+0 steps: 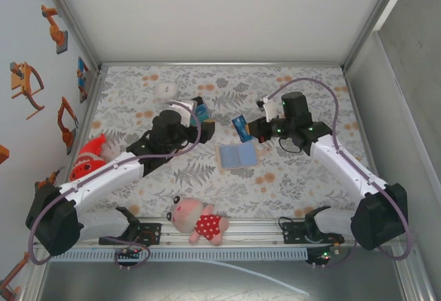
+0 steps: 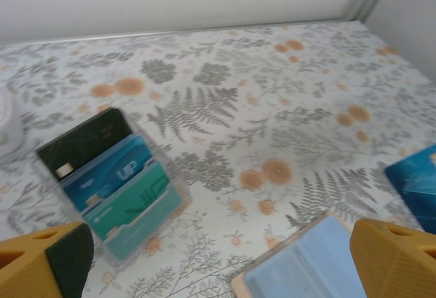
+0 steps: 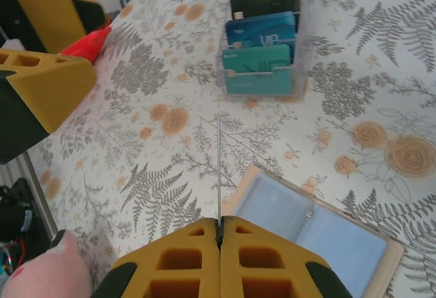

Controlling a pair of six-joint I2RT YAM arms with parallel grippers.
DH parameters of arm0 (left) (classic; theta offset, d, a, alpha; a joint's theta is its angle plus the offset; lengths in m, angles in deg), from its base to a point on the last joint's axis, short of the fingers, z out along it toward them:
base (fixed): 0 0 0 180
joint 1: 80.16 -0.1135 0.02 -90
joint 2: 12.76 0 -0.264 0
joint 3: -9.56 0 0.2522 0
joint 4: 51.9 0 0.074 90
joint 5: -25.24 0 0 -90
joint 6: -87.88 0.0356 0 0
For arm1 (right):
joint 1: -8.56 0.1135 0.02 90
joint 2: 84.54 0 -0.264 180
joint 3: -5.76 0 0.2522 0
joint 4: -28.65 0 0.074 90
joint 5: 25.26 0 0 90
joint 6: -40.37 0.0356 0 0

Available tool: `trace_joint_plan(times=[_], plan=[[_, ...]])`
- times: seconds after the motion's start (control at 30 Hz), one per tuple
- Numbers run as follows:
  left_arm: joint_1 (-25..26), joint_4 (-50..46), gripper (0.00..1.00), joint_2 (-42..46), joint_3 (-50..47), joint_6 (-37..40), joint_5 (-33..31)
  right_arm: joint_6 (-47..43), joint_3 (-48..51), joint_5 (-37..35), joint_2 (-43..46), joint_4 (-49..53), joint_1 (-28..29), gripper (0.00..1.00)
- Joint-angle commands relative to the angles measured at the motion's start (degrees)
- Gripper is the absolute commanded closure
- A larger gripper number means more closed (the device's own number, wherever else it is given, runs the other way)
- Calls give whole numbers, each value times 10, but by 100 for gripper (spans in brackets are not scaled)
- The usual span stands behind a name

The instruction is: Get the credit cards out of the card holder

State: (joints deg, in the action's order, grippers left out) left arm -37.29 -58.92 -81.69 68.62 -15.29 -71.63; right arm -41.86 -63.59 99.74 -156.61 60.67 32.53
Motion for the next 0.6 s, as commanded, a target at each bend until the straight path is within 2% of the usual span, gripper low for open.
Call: trace_joint_plan(times=[0.0,0.2,0.27,0.37,0.47,0.57], plan=[[-10,23,3,14,-4,81,118,-71,-35,34,-8,45,13,100],[-40,-28,1,-14,37,162,298,-129,-71,66,-16,87,21,100],[-54,-48,6,-30,54,188,373,-147,-82,80,-19,102,22,100],[-60,-116,15,-59,102,238,440,-172,-96,98,-25,126,25,100],[-60,-177,22,-88,145,277,481,-193,-112,107,-34,152,29,100],[-60,-197,33,-108,169,289,507,-211,-130,107,-45,178,34,100]])
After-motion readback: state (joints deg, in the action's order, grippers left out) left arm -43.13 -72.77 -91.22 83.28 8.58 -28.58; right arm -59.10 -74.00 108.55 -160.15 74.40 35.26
